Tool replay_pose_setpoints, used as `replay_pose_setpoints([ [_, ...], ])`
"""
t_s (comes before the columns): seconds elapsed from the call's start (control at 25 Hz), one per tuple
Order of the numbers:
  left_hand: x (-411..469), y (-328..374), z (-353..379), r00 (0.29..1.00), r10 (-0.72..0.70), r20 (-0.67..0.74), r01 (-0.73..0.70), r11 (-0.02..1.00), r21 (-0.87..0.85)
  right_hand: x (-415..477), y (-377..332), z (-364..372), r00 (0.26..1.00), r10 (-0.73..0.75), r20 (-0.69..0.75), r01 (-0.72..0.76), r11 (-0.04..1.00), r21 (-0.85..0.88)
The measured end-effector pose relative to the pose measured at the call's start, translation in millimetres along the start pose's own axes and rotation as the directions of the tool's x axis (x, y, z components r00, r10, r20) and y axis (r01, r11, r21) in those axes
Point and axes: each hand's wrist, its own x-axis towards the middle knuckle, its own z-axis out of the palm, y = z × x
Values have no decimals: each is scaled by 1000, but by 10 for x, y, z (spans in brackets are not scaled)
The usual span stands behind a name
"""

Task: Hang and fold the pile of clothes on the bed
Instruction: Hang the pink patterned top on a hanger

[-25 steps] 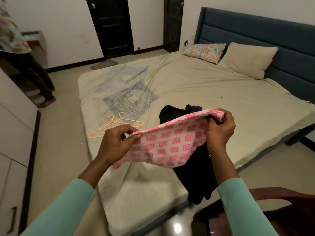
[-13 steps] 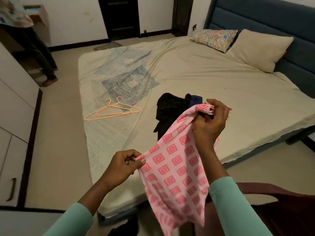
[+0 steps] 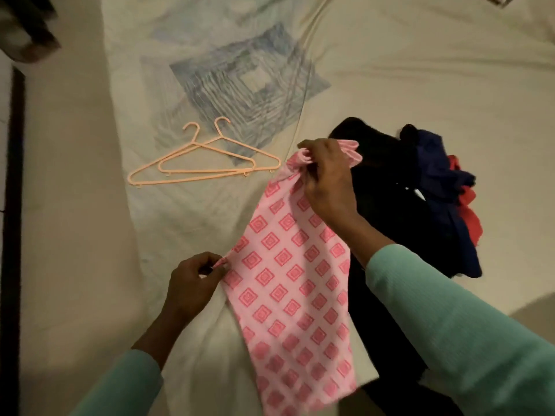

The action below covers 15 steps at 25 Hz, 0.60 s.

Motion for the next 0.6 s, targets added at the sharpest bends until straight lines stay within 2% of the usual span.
replay_pose_setpoints([
  [0.16,778,-611,206,994,-70,-86,72,997,22,418,604,1120,982,57,180,-43,996,-79],
  [0.32,1160,-967,313,972,-146,-182,135,988,-72,832,895,1744,946,66,316,20,965,-263],
  [0.4,1259,-1065,339,962,-168,-213,150,983,-102,937,966,1938,867,161,472,8,942,-334],
  [0.48,1300,-1110,360,946,-189,-262,169,981,-98,897,964,2006,781,238,577,-59,948,-312],
  [0.52,1300,-1113,370,939,-191,-286,175,981,-82,804,963,2009,789,230,570,-75,956,-283],
  [0.6,1291,-1093,384,930,-178,-320,173,984,-42,458,953,1953,883,160,441,-58,970,-237],
])
